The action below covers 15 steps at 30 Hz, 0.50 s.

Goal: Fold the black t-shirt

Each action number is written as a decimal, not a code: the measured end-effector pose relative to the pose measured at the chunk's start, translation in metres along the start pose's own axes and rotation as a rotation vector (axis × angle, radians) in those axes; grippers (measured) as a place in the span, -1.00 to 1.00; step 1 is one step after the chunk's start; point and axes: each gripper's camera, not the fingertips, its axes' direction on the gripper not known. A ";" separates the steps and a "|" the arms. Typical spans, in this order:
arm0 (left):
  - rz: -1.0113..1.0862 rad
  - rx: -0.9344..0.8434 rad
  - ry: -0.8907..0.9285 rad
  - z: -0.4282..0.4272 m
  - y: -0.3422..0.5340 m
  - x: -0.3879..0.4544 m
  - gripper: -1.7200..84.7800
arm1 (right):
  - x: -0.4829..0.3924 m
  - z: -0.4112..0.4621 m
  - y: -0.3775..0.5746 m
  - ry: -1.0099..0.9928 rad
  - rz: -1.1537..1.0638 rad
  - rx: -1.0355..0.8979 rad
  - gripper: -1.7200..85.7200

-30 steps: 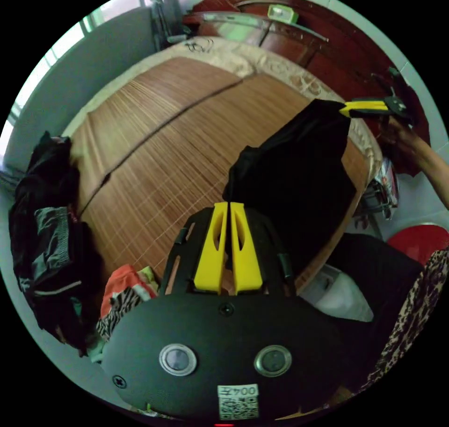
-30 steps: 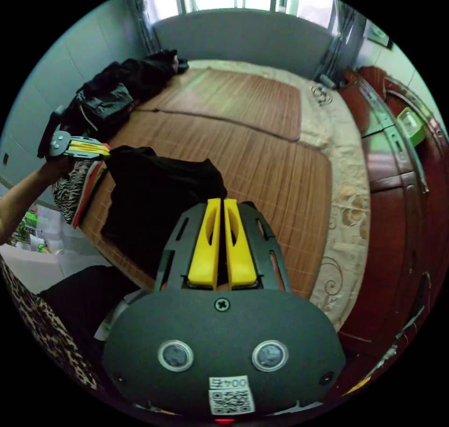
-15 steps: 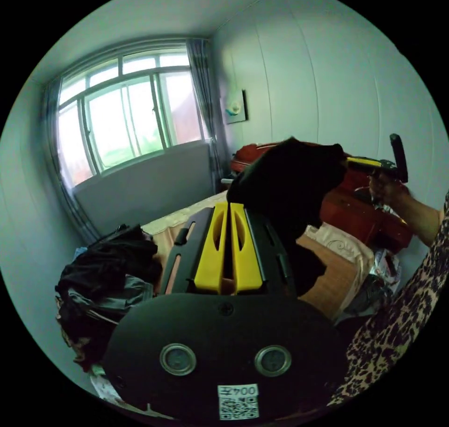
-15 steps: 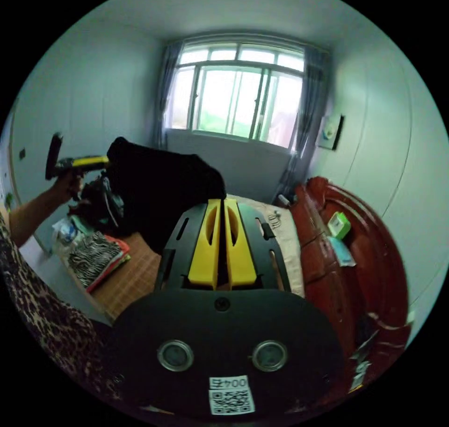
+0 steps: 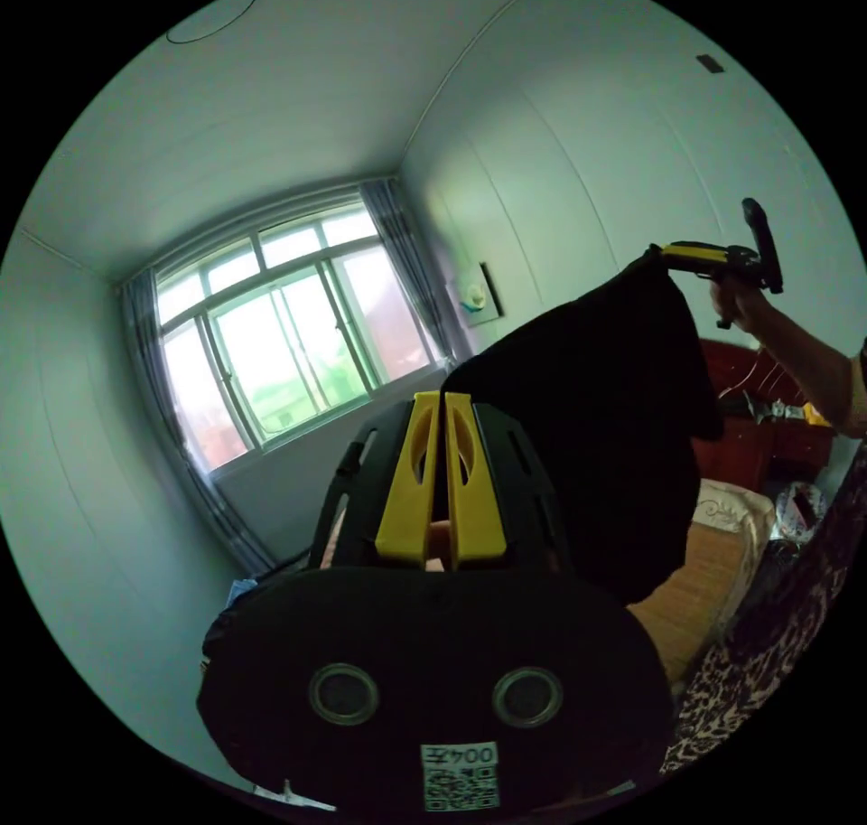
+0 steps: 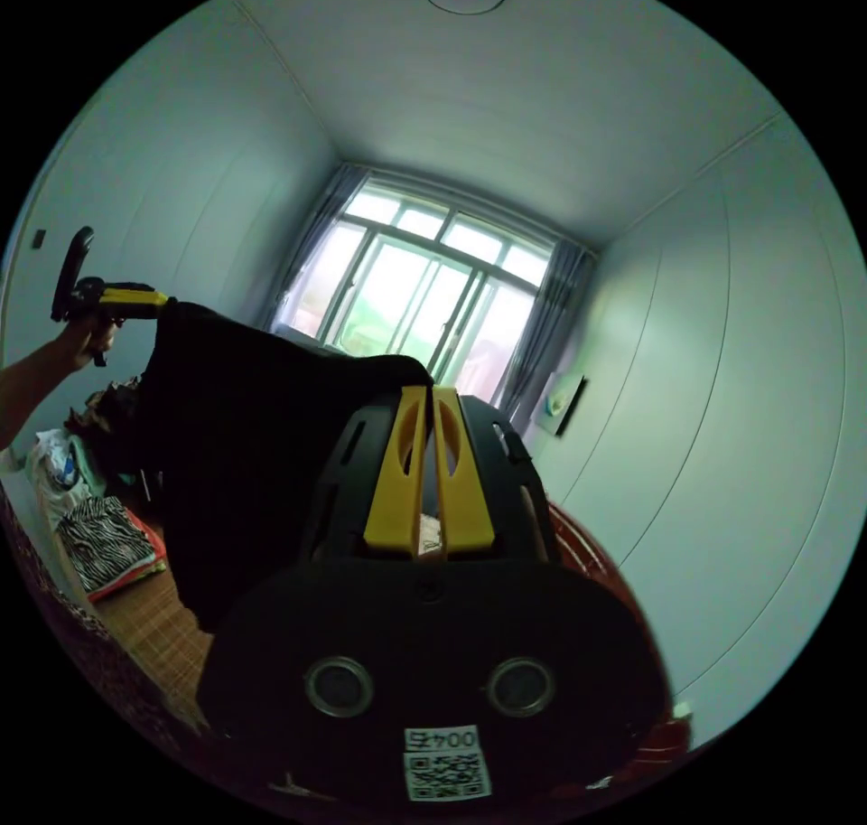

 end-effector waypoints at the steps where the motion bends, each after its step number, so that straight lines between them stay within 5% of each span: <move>1: -0.003 0.014 0.026 -0.012 -0.004 -0.004 -0.94 | 0.003 -0.010 -0.008 0.001 -0.021 0.016 -0.98; 15: -0.035 -0.002 0.319 -0.103 0.002 -0.003 -0.94 | 0.020 -0.116 0.002 -0.176 0.010 0.100 -0.98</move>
